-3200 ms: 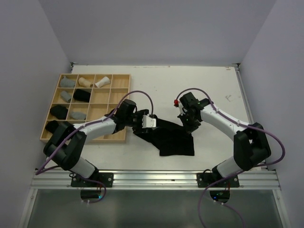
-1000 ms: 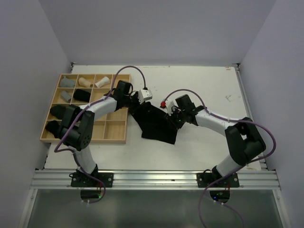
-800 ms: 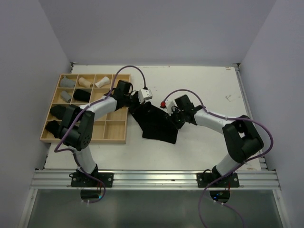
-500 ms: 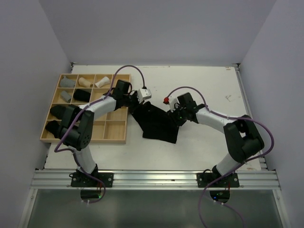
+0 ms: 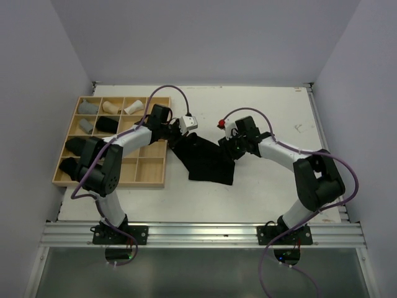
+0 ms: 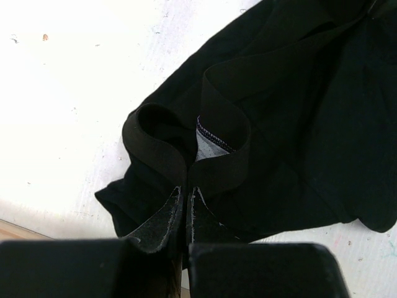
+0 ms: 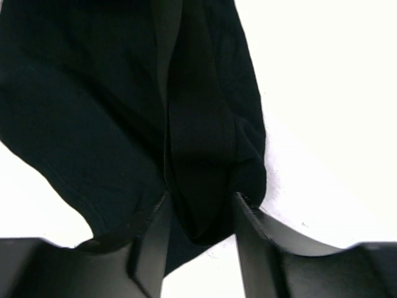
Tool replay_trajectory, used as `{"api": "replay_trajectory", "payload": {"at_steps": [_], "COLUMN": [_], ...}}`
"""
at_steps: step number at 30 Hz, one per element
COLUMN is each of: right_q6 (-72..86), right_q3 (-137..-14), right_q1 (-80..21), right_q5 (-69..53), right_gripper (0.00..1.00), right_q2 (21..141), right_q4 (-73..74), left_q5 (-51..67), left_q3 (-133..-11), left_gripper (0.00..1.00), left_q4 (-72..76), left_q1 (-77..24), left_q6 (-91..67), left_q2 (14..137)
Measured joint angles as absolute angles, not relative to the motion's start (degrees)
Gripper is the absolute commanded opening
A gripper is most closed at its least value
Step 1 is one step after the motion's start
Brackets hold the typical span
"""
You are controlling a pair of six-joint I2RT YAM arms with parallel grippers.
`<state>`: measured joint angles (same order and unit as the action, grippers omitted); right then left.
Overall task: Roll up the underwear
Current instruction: Flatten the underwear
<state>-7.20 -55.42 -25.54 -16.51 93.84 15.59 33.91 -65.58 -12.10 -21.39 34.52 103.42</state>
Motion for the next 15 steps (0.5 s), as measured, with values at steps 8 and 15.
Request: {"api": "replay_trajectory", "payload": {"at_steps": [8, 15], "right_q6": [-6.37, -6.74], "right_q3": [-56.42, -58.11], "right_q1": [-25.50, -25.50], "right_q5": [-19.51, -18.94], "right_gripper": [0.52, 0.36], "right_q2": [94.28, 97.21], "right_q4": [15.68, 16.40], "left_q5": [33.91, 33.91], "left_q3": [-65.58, -65.58], "left_gripper": [0.03, 0.03], "left_q4": [-12.12, -12.16], "left_q1": [-21.39, -21.39], "left_q6": [34.54, 34.52], "left_q2": [103.42, 103.42]}}
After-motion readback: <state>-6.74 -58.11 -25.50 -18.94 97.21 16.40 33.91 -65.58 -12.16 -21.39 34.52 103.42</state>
